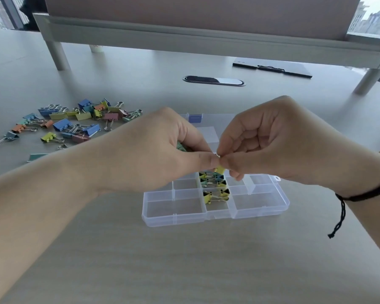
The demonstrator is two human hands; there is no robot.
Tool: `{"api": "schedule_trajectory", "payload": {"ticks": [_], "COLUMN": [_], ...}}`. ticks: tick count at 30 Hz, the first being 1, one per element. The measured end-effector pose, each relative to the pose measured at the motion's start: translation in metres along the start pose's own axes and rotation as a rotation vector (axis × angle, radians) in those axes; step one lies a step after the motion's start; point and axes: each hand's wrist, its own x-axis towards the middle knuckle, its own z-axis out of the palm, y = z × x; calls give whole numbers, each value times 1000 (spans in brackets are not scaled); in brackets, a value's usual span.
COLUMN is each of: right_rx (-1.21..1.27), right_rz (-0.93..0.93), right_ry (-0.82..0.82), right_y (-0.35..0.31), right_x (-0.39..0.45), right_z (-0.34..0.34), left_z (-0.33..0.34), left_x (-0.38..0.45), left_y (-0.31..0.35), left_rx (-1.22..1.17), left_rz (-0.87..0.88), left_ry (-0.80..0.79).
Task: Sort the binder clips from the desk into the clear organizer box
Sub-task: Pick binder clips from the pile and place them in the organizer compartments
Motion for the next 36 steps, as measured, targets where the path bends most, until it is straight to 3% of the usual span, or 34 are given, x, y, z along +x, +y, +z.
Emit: {"api": "schedule_trajectory", "payload": {"ticks": [4,8,15,26,33,36], "right_rx": [-19,-94,-183,-327,-309,-231], "right_rz": [24,82,109,157,49,10], "right_ry": [-65,-177,-222,-202,-293,-256], "right_y": [-3,-4,-6,-11,-9,-8], "right_x": [-1,-4,-5,-7,-7,-6], "right_z": [-1,-3,5,20,11,1], "left_z": [-3,-5,5,25,23,21], "left_x": [-2,-4,-4,-2,-2,-2], "left_y": [2,4,2,1,1,2], "left_rx": [-7,28,53,48,51,59], "left_rz": [2,14,11,-71,-104,-92], "left_ry": [21,-75,-157,-41,-63,-71]}}
